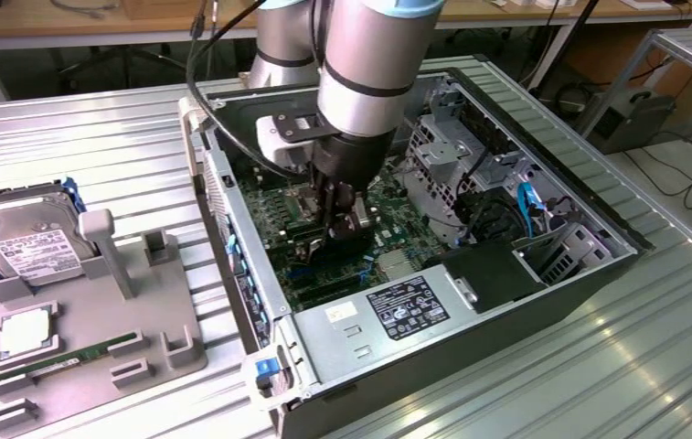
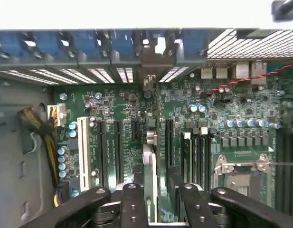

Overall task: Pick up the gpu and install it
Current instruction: 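Press down on the gpu until it lock into place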

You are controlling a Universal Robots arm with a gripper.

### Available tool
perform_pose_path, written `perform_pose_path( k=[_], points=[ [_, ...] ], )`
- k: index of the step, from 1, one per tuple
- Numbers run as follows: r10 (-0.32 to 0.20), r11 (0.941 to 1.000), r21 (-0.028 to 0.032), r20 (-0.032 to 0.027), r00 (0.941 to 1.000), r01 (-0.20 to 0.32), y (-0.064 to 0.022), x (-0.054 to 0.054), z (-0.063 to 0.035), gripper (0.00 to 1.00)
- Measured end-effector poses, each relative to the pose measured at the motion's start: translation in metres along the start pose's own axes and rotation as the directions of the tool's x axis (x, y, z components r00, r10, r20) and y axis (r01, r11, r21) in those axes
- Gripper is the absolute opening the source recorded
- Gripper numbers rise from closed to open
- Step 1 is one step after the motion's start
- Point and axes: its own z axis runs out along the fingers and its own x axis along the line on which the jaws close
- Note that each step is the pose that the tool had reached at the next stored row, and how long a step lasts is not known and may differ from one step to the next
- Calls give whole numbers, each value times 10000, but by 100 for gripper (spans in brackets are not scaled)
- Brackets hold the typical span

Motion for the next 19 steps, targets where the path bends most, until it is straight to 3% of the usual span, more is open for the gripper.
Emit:
perform_pose_path(
  k=[1,2,3,4,7,12,19],
  points=[
    [-28,10000,1,-84,10000,28,61,-40,-28,19],
    [-68,10000,12,-136,9999,68,113,-56,4,11],
    [-200,9998,5,-191,9996,200,129,-53,110,11],
    [-244,9997,-2,-229,9994,244,128,-50,137,11],
    [-244,9997,21,-192,9995,245,127,-59,64,11],
    [-245,9997,8,-213,9995,245,133,-63,-107,11],
    [-244,9997,7,-214,9995,244,134,-64,-120,11]
  ],
)
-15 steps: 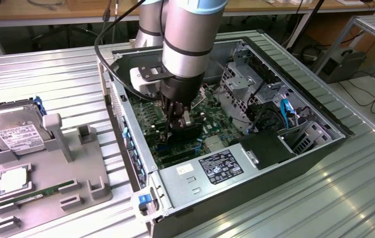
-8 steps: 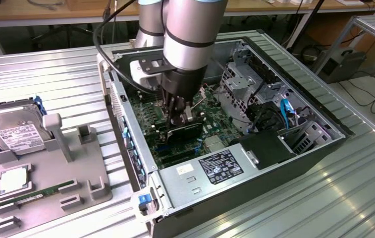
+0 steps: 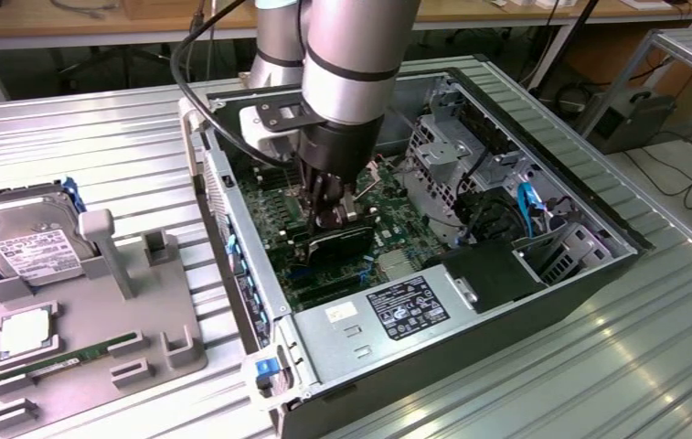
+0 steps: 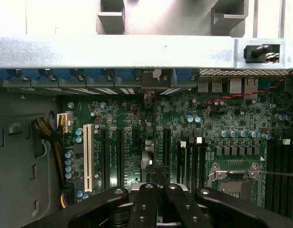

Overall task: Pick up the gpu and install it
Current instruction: 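Press down on the gpu until it lock into place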

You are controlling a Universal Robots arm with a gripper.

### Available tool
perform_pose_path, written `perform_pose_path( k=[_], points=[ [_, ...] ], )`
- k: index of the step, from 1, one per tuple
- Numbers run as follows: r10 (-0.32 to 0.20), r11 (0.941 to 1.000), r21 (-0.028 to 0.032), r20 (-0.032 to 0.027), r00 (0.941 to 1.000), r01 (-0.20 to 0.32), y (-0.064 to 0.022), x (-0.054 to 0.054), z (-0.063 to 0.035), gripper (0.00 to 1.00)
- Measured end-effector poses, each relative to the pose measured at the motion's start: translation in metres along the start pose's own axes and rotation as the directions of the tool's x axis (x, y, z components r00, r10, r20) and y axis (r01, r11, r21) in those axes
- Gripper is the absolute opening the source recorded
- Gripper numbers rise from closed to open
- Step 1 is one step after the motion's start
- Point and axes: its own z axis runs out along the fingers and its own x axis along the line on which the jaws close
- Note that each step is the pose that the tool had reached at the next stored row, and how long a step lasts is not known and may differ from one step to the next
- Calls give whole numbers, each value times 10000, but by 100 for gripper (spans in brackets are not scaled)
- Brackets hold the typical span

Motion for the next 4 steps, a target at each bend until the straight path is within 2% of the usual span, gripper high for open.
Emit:
perform_pose_path(
  k=[4],
  points=[
    [0,10000,0,0,10000,0,0,0,0,11]
  ],
)
